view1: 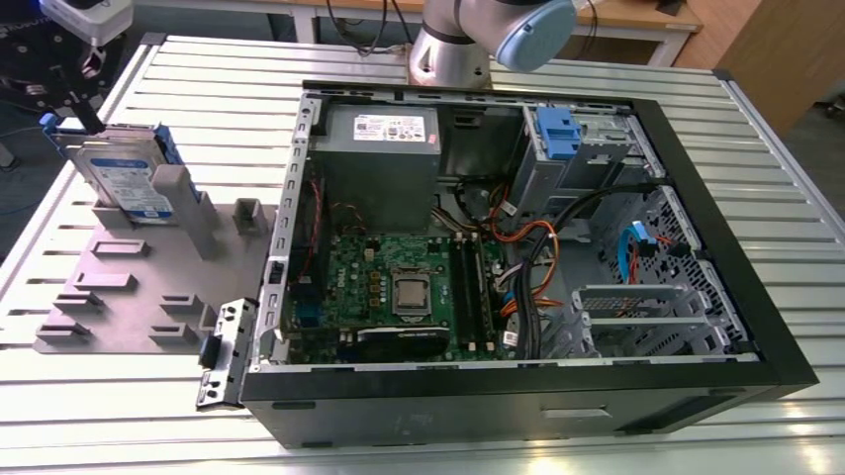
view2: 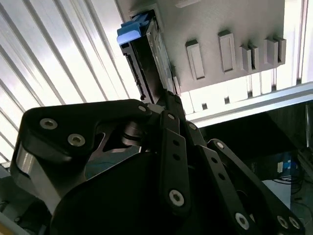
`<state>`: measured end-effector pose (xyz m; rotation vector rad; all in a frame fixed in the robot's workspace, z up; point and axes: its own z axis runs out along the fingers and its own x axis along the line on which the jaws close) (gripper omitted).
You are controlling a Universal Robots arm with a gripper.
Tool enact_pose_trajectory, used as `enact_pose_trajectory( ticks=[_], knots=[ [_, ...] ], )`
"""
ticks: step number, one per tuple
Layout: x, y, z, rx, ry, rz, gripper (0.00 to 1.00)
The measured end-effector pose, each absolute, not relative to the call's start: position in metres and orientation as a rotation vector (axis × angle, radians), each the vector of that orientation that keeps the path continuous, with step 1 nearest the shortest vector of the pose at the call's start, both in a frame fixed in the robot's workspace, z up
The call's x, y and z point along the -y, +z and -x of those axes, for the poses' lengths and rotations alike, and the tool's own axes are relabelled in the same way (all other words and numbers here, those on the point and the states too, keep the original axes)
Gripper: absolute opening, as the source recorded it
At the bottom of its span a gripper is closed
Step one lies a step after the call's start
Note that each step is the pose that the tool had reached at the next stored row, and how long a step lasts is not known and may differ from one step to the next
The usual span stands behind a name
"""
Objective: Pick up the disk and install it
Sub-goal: 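Pick up the disk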
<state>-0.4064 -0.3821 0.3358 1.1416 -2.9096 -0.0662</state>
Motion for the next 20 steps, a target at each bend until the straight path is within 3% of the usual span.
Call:
enact_pose_trajectory(
  ticks=[20],
  knots=[
    [0.3821,0.3350,0.4064,2.675,-0.061,-1.604,0.11]
  ],
)
